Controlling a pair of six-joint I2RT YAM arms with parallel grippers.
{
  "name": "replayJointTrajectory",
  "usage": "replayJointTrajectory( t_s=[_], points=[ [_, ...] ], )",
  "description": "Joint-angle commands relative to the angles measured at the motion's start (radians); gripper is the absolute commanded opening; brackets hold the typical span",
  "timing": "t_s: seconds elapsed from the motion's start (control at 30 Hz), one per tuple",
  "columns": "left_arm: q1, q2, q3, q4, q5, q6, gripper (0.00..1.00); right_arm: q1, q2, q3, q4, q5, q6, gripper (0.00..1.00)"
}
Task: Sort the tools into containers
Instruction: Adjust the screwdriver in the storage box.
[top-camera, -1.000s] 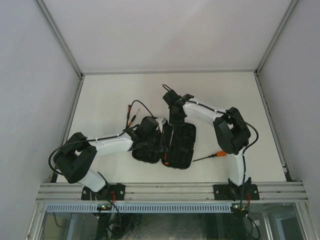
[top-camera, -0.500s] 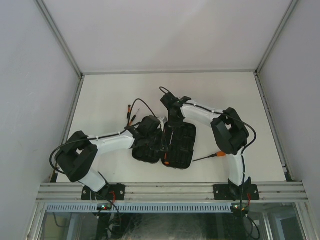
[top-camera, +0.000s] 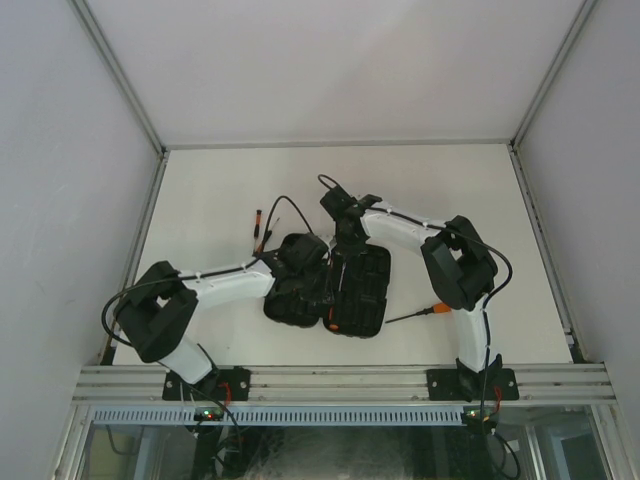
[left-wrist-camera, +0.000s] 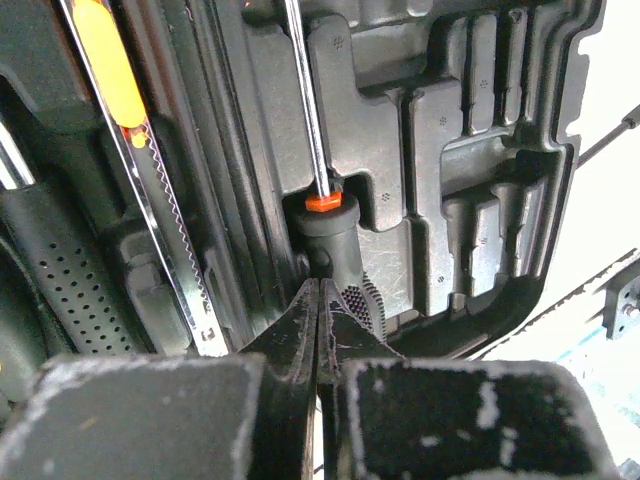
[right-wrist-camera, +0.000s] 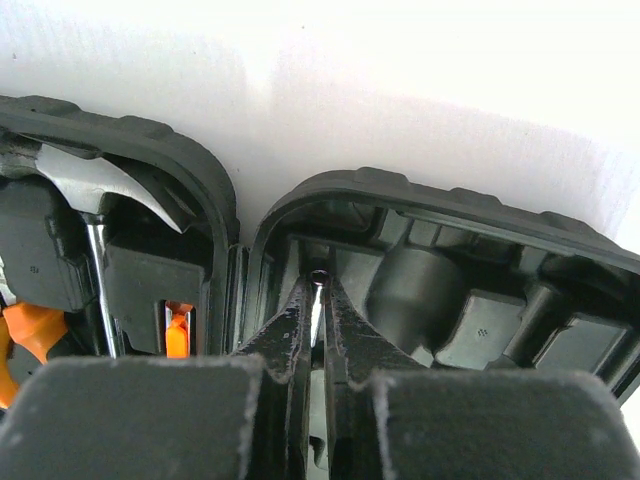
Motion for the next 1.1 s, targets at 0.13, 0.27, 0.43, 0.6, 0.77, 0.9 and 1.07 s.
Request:
replayJointTrajectory(
  t_s=[0.13, 0.27, 0.43, 0.6, 0.77, 0.9, 1.07],
  points=[
    [0.014, -0.029, -0.032, -0.216, -0.183, 0.097, 0.00, 0.012, 0.054, -0.142, 0.039, -0.125, -0.007, 0.00],
    [0.054, -0.098, 0.044, -0.201, -0.148, 0.129, 0.02, -0.041, -0.035, -0.079, 0.106, -0.181, -0.072, 0.00],
    [0.117, -0.170, 0.122, -0.189, -0.102, 0.145, 0.19, -0.081, -0.129, -0.034, 0.165, -0.187, -0.113, 0.11],
    [0.146, -0.243, 0.143, -0.166, -0.055, 0.149, 0.33, -0.102, -0.255, -0.092, 0.172, -0.123, -0.119, 0.26],
    [0.207, -0.300, 0.096, -0.144, -0.038, 0.126, 0.34, -0.078, -0.372, -0.203, 0.083, 0.071, -0.076, 0.37],
    [0.284, -0.317, 0.066, -0.137, -0.017, 0.123, 0.35, -0.041, -0.463, -0.344, 0.086, 0.131, 0.012, 0.52],
    [0.334, -0.325, 0.090, -0.177, -0.037, 0.137, 0.38, 0.019, -0.536, -0.454, 0.098, 0.145, 0.107, 0.58]
  ],
)
